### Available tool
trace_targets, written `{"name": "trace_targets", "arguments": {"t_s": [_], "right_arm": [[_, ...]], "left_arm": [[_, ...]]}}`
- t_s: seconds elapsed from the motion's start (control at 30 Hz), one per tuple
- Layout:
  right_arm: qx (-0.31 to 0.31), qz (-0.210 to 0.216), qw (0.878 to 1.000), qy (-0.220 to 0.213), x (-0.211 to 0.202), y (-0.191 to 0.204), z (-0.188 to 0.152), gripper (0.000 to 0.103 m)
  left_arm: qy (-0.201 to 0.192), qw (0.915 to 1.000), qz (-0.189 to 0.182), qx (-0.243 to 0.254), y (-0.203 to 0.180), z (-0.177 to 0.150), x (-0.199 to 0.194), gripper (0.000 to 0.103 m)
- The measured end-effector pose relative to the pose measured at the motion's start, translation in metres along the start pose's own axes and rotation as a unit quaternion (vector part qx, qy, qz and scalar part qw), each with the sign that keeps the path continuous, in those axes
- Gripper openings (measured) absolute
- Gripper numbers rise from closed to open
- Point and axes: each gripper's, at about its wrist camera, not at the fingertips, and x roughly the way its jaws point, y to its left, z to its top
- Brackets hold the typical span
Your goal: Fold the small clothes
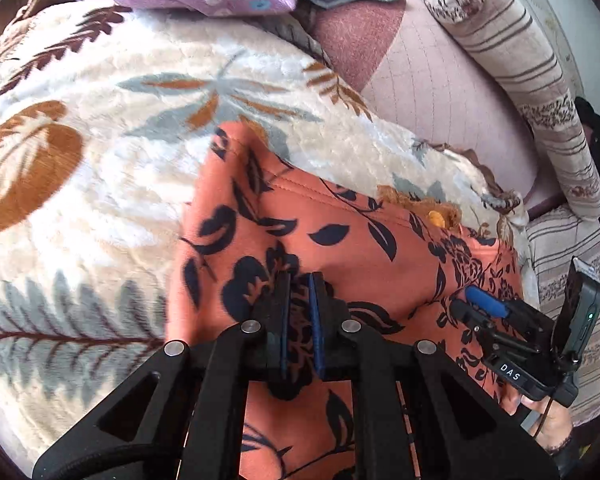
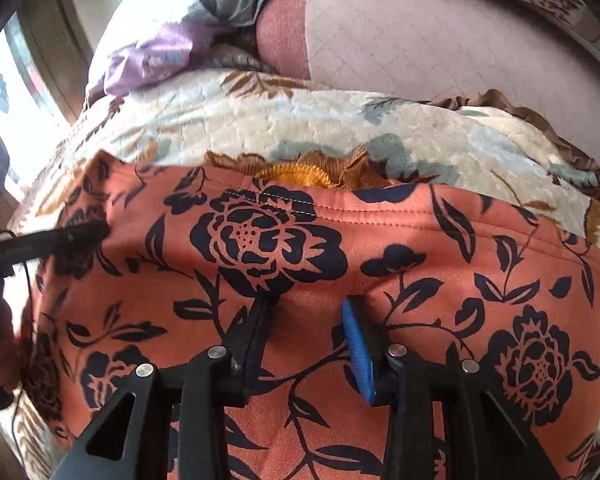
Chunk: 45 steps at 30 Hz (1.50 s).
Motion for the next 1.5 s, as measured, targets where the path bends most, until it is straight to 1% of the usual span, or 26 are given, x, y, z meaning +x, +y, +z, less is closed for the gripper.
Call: {"name": "trace_targets", "arguments": {"t_s": [0.03,0.1,0.17,0.2,0.27,0.3,0.33,0.4,0.47,0.53,0.6,0.67,0.73,0.8,0.83,0.87,0.93,0.97,1.0,1.03,1.07,1.13,1.2,1.3,1.43,1.5], "right_arm": [[-0.015,-0.007,1.000,-0.003,-0.002,0.004,0.000,0.039],[-0.007,-0.012,1.000,0.006,-0.010,0.008,0.000,0.039],[-0.004,0.012,1.000,-0.006,-0.024,0.019,-0.003,0.040],[-0.018,0.024,0.999,-0.016,-0.033,0.031,-0.006,0.043],[-0.053,0.039,0.997,-0.030,-0.048,0.062,-0.015,0.044],[-0.071,0.054,0.995,-0.032,-0.055,0.079,-0.020,0.044],[-0.088,0.069,0.993,-0.033,-0.060,0.095,-0.026,0.044],[-0.128,0.101,0.986,-0.034,-0.069,0.131,-0.039,0.044],[-0.175,0.140,0.974,-0.035,-0.076,0.166,-0.054,0.046],[-0.219,0.160,0.962,-0.025,-0.077,0.196,-0.067,0.052],[-0.262,0.140,0.954,-0.027,-0.071,0.219,-0.077,0.060],[-0.293,0.112,0.949,-0.030,-0.061,0.236,-0.083,0.061],[-0.319,0.078,0.944,-0.032,-0.048,0.246,-0.089,0.061],[-0.351,0.020,0.935,-0.046,-0.034,0.252,-0.095,0.061],[-0.363,-0.001,0.930,-0.055,-0.028,0.253,-0.097,0.061],[-0.363,-0.005,0.929,-0.066,-0.025,0.252,-0.098,0.061],[-0.349,-0.004,0.934,-0.076,-0.022,0.252,-0.093,0.050],[-0.340,-0.005,0.937,-0.076,-0.020,0.251,-0.090,0.032],[-0.330,-0.003,0.941,-0.077,-0.021,0.247,-0.086,0.021],[-0.316,0.011,0.945,-0.079,-0.022,0.244,-0.081,0.017],[-0.298,0.026,0.951,-0.080,-0.027,0.238,-0.078,0.015],[-0.266,0.053,0.959,-0.086,-0.036,0.228,-0.074,0.014],[-0.235,0.077,0.965,-0.090,-0.042,0.220,-0.069,0.014],[-0.202,0.107,0.969,-0.097,-0.051,0.209,-0.065,0.014],[-0.175,0.134,0.970,-0.106,-0.062,0.197,-0.057,0.014],[-0.170,0.140,0.969,-0.109,-0.066,0.193,-0.055,0.014]], "left_arm": [[-0.011,0.9999,-0.007,0.001,0.004,0.000,-0.011,0.009],[-0.018,0.9997,-0.013,0.005,0.011,0.001,-0.029,0.009],[-0.007,0.9998,-0.014,0.008,0.017,0.001,-0.038,0.009],[0.000,0.9998,-0.015,0.010,0.019,0.000,-0.040,0.011],[0.010,0.9998,-0.012,0.012,0.023,-0.002,-0.044,0.024],[0.012,0.9997,-0.013,0.016,0.023,-0.004,-0.045,0.035],[0.011,0.9996,-0.016,0.019,0.025,-0.006,-0.047,0.040],[0.014,0.9993,-0.027,0.020,0.030,-0.010,-0.050,0.040],[0.029,0.9987,-0.038,0.015,0.036,-0.013,-0.049,0.040],[0.047,0.9981,-0.036,0.017,0.040,-0.015,-0.045,0.040],[0.057,0.9978,-0.030,0.016,0.046,-0.017,-0.040,0.040],[0.063,0.9975,-0.032,0.003,0.055,-0.018,-0.036,0.040],[0.064,0.9968,-0.046,-0.016,0.062,-0.018,-0.034,0.040],[0.062,0.9955,-0.064,-0.032,0.068,-0.018,-0.033,0.040],[0.064,0.9946,-0.072,-0.039,0.069,-0.018,-0.032,0.040],[0.066,0.9937,-0.079,-0.045,0.071,-0.018,-0.030,0.040],[0.070,0.9926,-0.083,-0.054,0.071,-0.017,-0.028,0.040],[0.071,0.9919,-0.087,-0.058,0.071,-0.016,-0.027,0.040],[0.072,0.9910,-0.093,-0.064,0.071,-0.015,-0.026,0.040],[0.073,0.9900,-0.098,-0.070,0.070,-0.013,-0.024,0.041],[0.074,0.9891,-0.102,-0.077,0.069,-0.012,-0.023,0.044],[0.071,0.9875,-0.110,-0.088,0.066,-0.009,-0.020,0.057],[0.067,0.9864,-0.117,-0.094,0.062,-0.005,-0.017,0.058],[0.077,0.9841,-0.126,-0.098,0.054,0.000,-0.008,0.058],[0.095,0.9843,-0.123,-0.084,0.043,0.004,0.009,0.058],[0.090,0.9841,-0.127,-0.085,0.041,0.007,0.015,0.058]]}}
